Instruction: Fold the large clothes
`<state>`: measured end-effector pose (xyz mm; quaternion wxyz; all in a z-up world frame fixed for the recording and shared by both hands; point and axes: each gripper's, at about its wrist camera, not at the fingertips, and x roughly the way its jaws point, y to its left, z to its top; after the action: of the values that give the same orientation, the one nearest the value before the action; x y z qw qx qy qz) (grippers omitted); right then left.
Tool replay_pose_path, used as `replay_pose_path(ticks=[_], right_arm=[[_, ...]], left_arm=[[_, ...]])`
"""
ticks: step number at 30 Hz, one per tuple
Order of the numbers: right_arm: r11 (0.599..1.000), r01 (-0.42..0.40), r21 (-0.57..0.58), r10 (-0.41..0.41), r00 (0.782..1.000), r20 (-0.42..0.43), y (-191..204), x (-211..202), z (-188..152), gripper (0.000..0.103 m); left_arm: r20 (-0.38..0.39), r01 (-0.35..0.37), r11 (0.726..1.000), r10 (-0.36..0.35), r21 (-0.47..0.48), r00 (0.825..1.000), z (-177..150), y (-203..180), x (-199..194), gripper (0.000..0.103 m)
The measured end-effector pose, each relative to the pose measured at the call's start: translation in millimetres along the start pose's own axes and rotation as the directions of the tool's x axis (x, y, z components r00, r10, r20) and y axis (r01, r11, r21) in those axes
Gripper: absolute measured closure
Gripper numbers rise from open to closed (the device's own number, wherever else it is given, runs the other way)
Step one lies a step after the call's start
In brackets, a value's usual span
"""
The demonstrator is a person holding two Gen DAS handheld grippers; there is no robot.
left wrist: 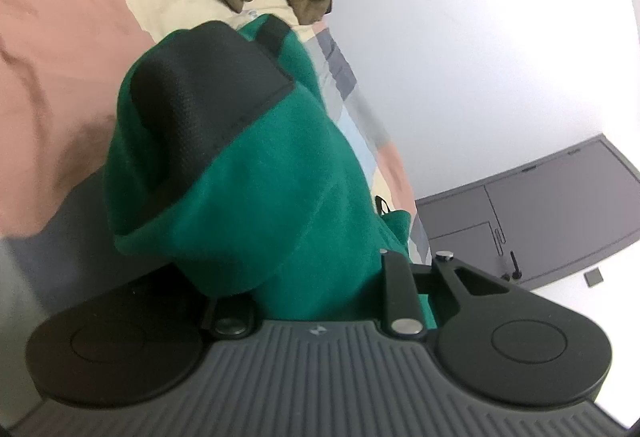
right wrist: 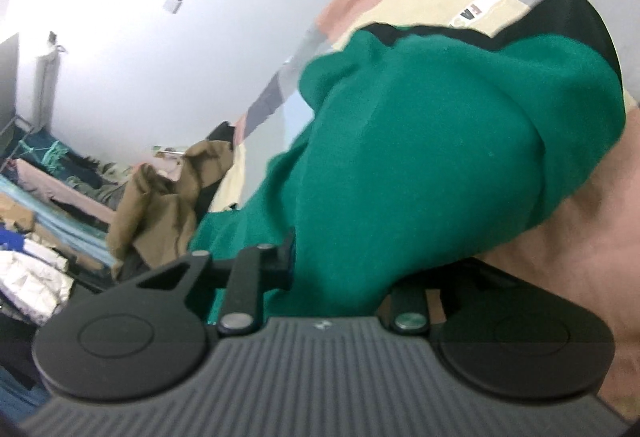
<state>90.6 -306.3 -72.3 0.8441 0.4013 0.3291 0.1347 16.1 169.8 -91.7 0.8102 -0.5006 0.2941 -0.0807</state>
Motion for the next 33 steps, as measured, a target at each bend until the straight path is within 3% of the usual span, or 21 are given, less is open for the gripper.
replay_pose_path(ticks=[5,8,9,10,12,14,18,25,30,33], right_arm=[[0.999,-0.03,-0.039,0.03,1.0,0.002,7.0,-33.8,-11.7,0.072],[1.0,-0.023,-0.016,0.023,1.0,-0.012,5.7,-32.2,-16.7,0.07],[1.0,-0.014,0.011,0.014,1.0,-0.026,1.5,-30.1,-15.7,0.069],[1.0,-0.007,0.027,0.008,0.999,-0.035,1.0,-28.1,-15.3,0.068],[0.999,-0.006,0.041,0.008,0.999,-0.052,-0.8,-26.3,-12.5,0.06],[0.999,-0.027,0.039,0.028,0.999,-0.034,1.0,-32.2,-11.5,0.05],[0.996,-0.088,0.011,0.087,0.996,0.023,10.9,-43.4,-9.5,0.048],[0.979,-0.133,-0.152,0.144,0.988,0.064,47.1,-25.6,24.7,0.048],[0.965,-0.139,-0.223,0.159,0.984,0.074,66.3,10.8,65.1,0.048],[0.948,-0.123,-0.294,0.146,0.988,0.057,72.8,38.7,86.9,0.048]], left_arm=[[0.006,-0.006,0.999,0.006,0.04,1.0,-11.2,-10.9,-30.8,0.076],[-0.014,-0.016,1.0,0.016,0.02,1.0,-10.3,-3.8,-22.8,0.075],[-0.025,-0.024,1.0,0.024,0.02,0.999,-5.8,-2.3,-14.4,0.07],[-0.041,-0.025,1.0,0.025,0.016,0.999,-3.7,-1.9,-11.1,0.058],[-0.064,-0.006,1.0,0.005,-0.013,0.998,-0.4,1.8,-6.9,0.045],[-0.059,0.015,1.0,-0.017,-0.021,0.998,0.7,1.8,-7.4,0.044],[-0.045,0.072,0.997,-0.072,-0.007,0.996,6.1,-5.1,-11.8,0.041],[-0.032,0.124,0.988,-0.121,0.087,0.992,50.2,-35.4,15.0,0.038],[-0.031,0.16,0.982,-0.157,0.1,0.987,85.6,-48.4,51.0,0.036],[-0.025,0.143,0.982,-0.141,0.122,0.99,103.8,-53.4,76.7,0.036]])
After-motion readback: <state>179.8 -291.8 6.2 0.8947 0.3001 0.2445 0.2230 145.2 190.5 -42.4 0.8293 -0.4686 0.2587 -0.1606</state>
